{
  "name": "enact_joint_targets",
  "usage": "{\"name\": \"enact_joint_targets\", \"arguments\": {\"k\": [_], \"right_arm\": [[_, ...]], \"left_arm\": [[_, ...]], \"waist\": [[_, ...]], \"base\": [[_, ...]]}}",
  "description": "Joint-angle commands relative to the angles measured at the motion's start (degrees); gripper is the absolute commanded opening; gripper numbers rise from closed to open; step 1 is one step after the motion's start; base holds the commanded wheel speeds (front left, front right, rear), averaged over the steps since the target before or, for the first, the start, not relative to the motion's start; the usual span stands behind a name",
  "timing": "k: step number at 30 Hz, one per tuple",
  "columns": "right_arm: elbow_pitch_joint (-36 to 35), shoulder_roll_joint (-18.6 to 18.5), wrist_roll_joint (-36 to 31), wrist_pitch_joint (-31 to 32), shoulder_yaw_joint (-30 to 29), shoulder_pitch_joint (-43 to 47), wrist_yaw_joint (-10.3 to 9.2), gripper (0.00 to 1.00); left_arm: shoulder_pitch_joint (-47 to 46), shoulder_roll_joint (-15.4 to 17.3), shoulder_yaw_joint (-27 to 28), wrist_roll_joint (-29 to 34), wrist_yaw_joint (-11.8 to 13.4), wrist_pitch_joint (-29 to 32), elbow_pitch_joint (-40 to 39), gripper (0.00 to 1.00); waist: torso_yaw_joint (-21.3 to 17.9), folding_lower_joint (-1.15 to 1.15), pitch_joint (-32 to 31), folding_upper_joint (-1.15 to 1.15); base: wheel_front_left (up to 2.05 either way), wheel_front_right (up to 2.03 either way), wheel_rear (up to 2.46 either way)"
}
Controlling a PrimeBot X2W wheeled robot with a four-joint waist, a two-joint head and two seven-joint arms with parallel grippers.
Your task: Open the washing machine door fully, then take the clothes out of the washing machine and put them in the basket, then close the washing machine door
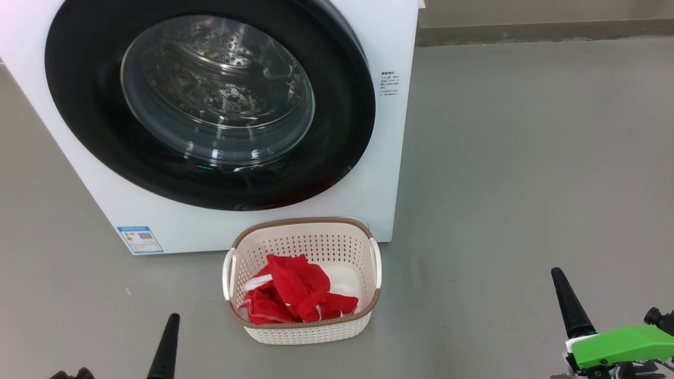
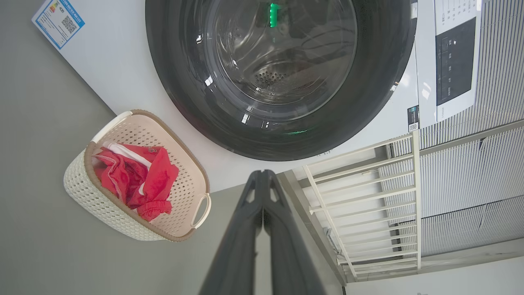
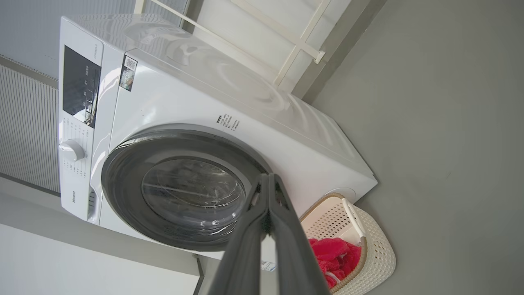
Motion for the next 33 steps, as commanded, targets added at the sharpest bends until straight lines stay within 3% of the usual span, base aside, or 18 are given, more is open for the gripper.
{"name": "enact_joint_targets", "arguments": {"k": [1, 33], "right_arm": [[-1.18, -1.0, 1.96, 0.5, 0.67, -3.1, 0.0, 0.0], [0.53, -1.32, 23.29, 5.78, -0.21, -6.94, -0.05, 0.0]], "left_arm": [[-2.93, 0.77, 1.74, -1.74, -0.95, 0.38, -1.05, 0.0], [-6.78, 0.99, 3.75, -21.67, -2.32, 5.53, 1.27, 0.0]], "waist": [[0.02, 0.0, 0.07, 0.0], [0.38, 0.0, 1.92, 0.0]], "base": [[0.0, 0.0, 0.0], [0.0, 0.0, 0.0]]}}
